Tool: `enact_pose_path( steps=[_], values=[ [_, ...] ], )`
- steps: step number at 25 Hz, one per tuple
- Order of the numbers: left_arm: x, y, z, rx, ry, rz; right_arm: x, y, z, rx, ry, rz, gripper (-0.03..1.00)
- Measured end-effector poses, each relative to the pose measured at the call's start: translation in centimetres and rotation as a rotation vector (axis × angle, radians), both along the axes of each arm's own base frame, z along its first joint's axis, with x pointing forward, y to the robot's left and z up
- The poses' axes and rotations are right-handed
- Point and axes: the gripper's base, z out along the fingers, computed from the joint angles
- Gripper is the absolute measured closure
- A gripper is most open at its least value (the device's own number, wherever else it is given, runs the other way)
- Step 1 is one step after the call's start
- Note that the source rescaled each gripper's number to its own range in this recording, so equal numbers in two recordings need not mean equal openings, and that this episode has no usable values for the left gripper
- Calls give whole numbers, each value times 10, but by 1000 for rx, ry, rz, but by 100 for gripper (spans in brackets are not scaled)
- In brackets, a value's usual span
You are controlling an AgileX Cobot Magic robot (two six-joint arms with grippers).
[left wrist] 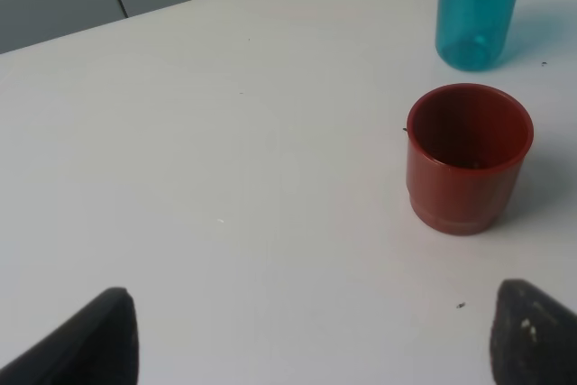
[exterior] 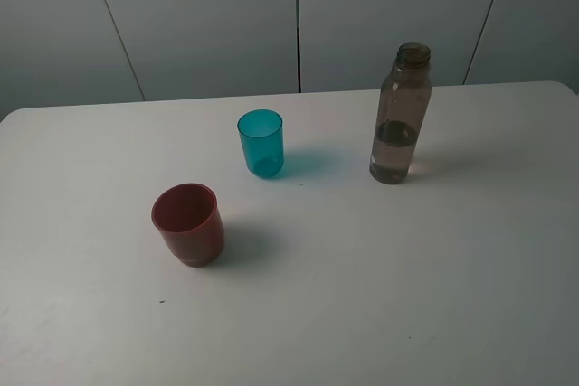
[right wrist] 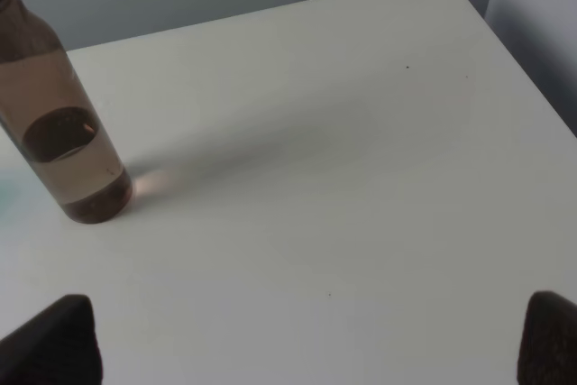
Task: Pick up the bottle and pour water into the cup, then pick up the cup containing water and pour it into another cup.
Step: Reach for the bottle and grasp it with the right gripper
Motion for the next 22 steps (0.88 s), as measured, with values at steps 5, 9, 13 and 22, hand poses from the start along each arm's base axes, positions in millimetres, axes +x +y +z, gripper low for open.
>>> enact_pose_path(
  steps=[5, 9, 13, 22],
  values=[
    [0, 0, 0, 0, 0, 0, 0, 0, 0, 0, 0, 0, -3],
    [0, 0, 0, 0, 0, 0, 0, 0, 0, 0, 0, 0, -3],
    [0, 0, 0, 0, 0, 0, 0, 0, 0, 0, 0, 0, -3],
    [0, 0, 0, 0, 0, 0, 0, 0, 0, 0, 0, 0, -3]
  ],
)
